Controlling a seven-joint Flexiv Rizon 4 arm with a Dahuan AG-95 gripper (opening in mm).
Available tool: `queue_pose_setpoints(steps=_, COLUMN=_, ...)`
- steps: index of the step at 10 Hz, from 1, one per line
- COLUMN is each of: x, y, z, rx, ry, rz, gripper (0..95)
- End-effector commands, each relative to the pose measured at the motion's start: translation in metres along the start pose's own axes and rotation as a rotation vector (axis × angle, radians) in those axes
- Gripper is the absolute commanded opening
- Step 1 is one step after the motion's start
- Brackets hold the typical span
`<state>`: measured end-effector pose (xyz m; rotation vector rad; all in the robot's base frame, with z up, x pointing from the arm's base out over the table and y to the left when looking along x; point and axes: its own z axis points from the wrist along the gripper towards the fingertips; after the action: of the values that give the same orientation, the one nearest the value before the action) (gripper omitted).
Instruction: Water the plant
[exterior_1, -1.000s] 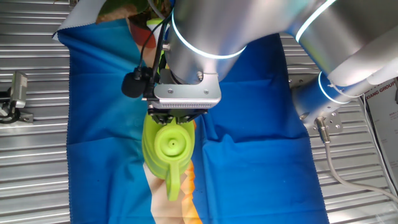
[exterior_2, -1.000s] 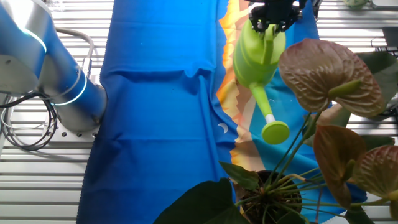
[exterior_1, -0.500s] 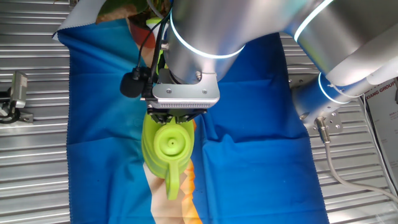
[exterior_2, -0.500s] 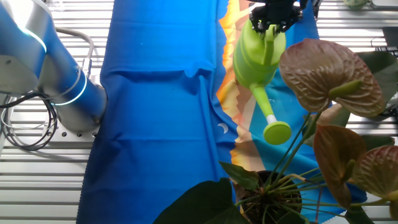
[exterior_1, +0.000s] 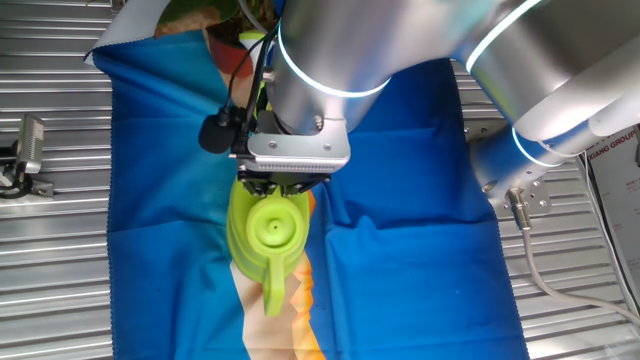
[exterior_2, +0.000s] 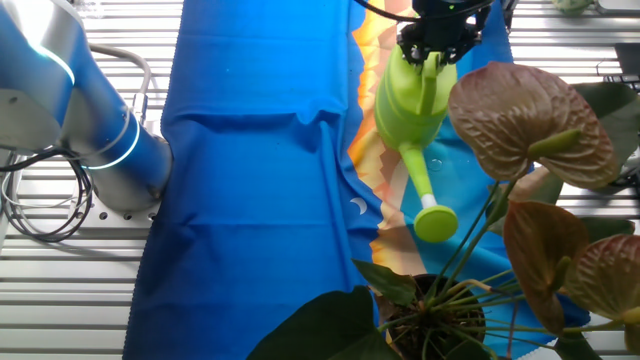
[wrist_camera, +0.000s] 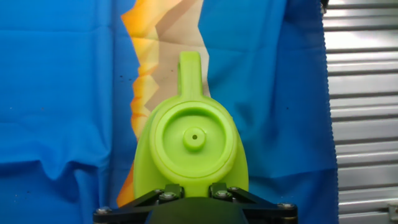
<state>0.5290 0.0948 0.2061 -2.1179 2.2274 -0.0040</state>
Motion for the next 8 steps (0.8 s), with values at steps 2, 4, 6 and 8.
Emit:
queue_pose_setpoints(steps=2, x=0.0030, y=0.0012, z=0.0013, rx=0.010, ry=0.000, rz=0.002, gripper=0.0)
queue_pose_setpoints(steps=4, x=0.0062, y=0.0014, z=0.0043, rx=0.008, ry=-0.003, rz=0.006, gripper=0.0)
queue_pose_setpoints(steps=6, x=0.0071, y=0.0014, z=0.0054, rx=0.015, ry=0.003, rz=0.019, gripper=0.0)
queue_pose_setpoints(steps=8, x=0.0071, y=0.0013, z=0.0056, rx=0.014, ry=0.007, rz=0.023, gripper=0.0)
